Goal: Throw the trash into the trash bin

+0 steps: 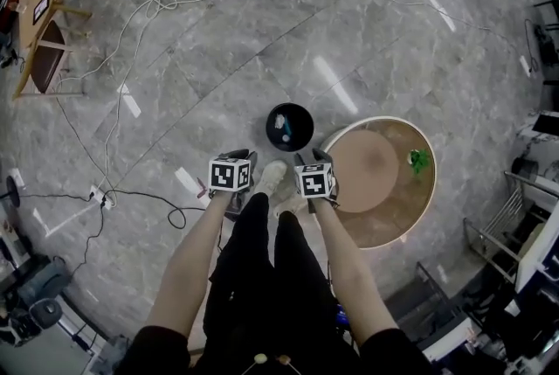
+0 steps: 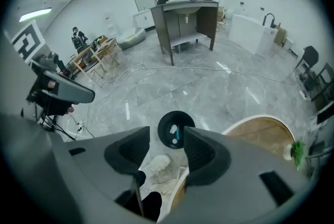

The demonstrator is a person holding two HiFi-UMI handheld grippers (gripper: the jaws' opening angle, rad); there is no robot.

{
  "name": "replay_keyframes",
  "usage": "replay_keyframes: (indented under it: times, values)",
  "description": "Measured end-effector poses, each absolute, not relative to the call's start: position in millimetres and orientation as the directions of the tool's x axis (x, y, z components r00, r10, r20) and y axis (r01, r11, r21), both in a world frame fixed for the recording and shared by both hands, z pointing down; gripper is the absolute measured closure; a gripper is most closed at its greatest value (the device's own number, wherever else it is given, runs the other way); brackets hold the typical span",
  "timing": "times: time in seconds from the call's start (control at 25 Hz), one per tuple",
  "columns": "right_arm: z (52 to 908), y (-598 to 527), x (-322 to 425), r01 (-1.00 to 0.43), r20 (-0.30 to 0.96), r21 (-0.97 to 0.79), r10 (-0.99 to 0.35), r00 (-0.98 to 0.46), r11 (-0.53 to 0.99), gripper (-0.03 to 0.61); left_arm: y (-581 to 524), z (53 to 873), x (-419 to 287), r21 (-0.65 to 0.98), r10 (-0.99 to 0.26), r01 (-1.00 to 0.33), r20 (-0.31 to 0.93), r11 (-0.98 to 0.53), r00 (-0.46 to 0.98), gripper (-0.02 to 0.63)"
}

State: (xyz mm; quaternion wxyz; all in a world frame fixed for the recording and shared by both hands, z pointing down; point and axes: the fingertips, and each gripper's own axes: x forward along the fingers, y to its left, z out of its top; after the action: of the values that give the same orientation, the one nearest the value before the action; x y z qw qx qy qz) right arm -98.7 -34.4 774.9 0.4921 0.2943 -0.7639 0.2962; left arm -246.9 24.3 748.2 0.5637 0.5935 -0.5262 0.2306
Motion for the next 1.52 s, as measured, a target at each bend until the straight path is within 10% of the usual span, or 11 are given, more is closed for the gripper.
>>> replay_keyframes:
  times: [0.52,0.8,1.12,1.52]
  values:
    - [663.6,5.1,80.9,-0.972,0.819,-0.138,-0.53,-0.221,0.191,0.412,-6.2,742.3,-144.2,0.439,-0.167,-0.878,0.867,-0.191,0.469,0.529]
    - [554.9,45.5,156.8,-0.916,0.551,-0.396,-0.815,-0.182,-0.063,0.575,-23.2,681.6,-52.8,0.453,-0.195,-0.817,0.819,-0.355,0.539,0.586]
    - [390.7,99.5,212.3,-0.884,0.134,-0.467,-0.99,-0.036,-0.031,0.575,-27.9,477.4,32.1,0.373,-0.481,-0.6,0.368,-0.708,0.796,0.605]
    - [279.7,124.6,228.2,-0.962,-0.061,-0.274,-0.998,0.0,0.017,0.575,-6.2,329.6,32.1,0.27,-0.513,-0.505,0.046,-0.82,0.857,0.606]
